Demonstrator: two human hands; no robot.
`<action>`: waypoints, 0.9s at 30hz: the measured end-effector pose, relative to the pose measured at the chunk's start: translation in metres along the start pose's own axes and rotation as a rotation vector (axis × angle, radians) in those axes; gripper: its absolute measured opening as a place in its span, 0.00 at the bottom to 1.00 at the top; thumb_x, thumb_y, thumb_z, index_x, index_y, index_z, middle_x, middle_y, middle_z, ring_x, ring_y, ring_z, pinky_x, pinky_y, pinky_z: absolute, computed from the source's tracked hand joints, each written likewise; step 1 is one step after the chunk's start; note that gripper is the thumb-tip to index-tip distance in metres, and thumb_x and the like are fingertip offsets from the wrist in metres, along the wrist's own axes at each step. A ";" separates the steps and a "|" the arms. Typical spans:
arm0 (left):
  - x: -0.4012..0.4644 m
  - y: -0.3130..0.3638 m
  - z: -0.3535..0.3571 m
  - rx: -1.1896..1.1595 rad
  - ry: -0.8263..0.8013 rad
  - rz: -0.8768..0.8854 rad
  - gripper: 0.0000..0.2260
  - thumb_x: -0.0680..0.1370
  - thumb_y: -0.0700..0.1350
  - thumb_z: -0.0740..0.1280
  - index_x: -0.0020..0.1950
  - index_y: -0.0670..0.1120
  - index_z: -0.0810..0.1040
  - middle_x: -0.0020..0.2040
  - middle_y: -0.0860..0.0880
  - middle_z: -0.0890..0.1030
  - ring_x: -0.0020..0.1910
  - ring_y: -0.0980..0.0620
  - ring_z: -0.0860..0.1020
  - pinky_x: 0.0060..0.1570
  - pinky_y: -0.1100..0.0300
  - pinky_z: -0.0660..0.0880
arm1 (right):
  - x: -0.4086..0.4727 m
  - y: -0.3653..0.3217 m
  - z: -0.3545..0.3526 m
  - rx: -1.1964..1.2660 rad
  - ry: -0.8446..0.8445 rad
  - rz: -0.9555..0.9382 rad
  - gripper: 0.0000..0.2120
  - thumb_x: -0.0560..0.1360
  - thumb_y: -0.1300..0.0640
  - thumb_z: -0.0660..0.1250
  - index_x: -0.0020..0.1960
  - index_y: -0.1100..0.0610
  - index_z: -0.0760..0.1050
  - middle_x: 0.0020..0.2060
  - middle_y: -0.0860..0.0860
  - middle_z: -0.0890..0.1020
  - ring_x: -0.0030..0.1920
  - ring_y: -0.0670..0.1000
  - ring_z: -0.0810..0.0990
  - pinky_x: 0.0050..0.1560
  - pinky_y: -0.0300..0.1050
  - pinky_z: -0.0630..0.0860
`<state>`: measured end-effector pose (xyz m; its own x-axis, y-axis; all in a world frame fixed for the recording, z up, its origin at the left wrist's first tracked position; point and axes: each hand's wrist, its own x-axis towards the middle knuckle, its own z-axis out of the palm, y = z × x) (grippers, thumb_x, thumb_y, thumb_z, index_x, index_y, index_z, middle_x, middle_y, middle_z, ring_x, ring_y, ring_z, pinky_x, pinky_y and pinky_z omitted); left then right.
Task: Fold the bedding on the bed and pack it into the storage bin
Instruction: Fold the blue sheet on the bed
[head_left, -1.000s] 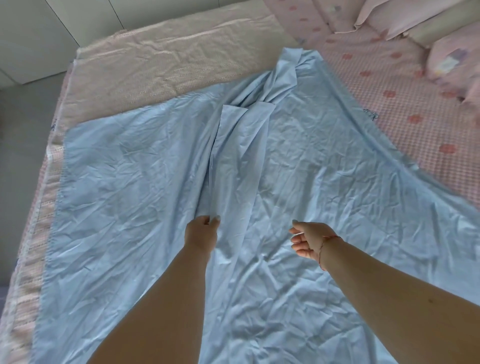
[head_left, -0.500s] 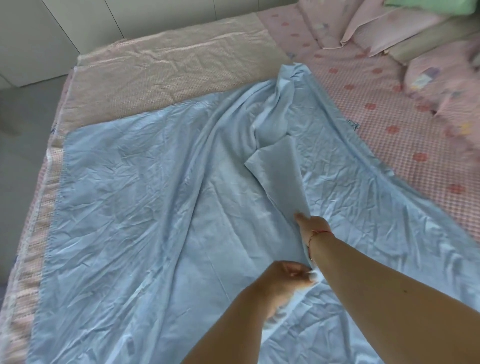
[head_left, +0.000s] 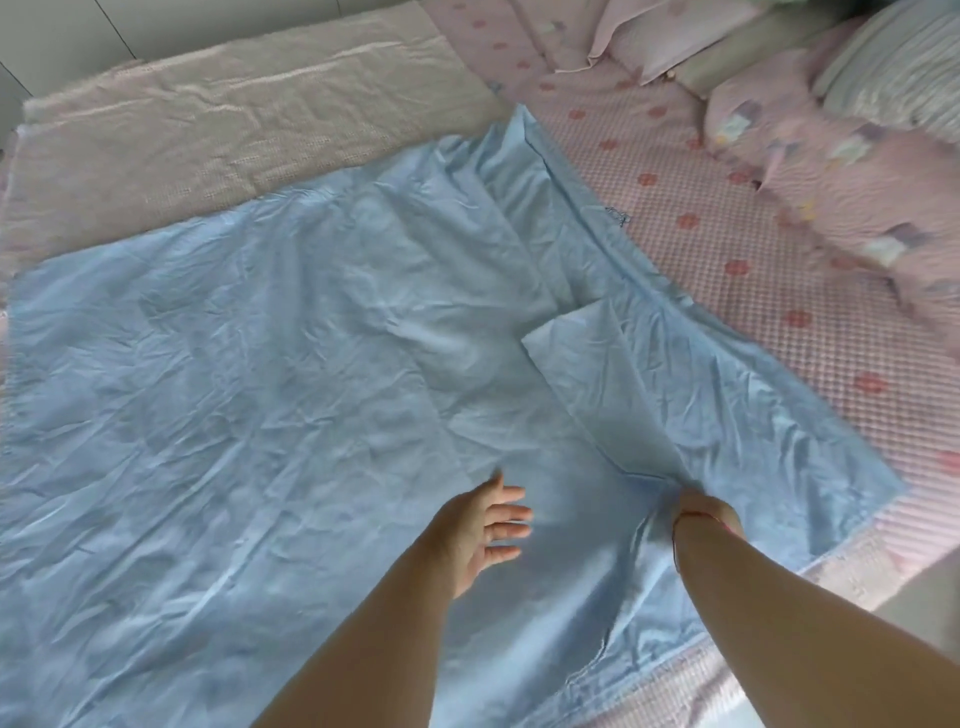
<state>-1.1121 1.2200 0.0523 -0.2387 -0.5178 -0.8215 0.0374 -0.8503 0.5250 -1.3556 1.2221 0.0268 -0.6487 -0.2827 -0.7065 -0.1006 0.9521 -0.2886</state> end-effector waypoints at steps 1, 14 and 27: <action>0.002 -0.001 0.003 -0.009 0.000 -0.005 0.18 0.81 0.57 0.56 0.55 0.47 0.79 0.50 0.47 0.83 0.47 0.49 0.81 0.44 0.55 0.76 | 0.002 0.001 -0.004 0.032 0.034 -0.003 0.24 0.82 0.50 0.50 0.68 0.67 0.68 0.65 0.64 0.73 0.65 0.62 0.72 0.61 0.51 0.67; 0.008 0.032 0.062 -0.034 -0.014 0.031 0.21 0.82 0.55 0.59 0.66 0.41 0.73 0.54 0.44 0.80 0.52 0.47 0.80 0.45 0.54 0.77 | -0.012 -0.015 -0.037 0.382 -0.207 -0.080 0.26 0.82 0.45 0.50 0.46 0.64 0.76 0.37 0.57 0.76 0.31 0.52 0.69 0.34 0.43 0.68; 0.064 0.089 0.138 -0.173 0.186 0.113 0.24 0.79 0.56 0.63 0.70 0.42 0.70 0.68 0.43 0.72 0.67 0.46 0.72 0.62 0.49 0.69 | 0.054 -0.110 -0.072 0.407 -0.473 -0.168 0.27 0.81 0.42 0.52 0.44 0.63 0.75 0.34 0.57 0.77 0.31 0.52 0.73 0.31 0.41 0.68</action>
<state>-1.2580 1.1242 0.0772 -0.0423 -0.6053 -0.7949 0.2224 -0.7813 0.5832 -1.4341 1.1105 0.0663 -0.2375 -0.5330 -0.8121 0.1824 0.7967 -0.5762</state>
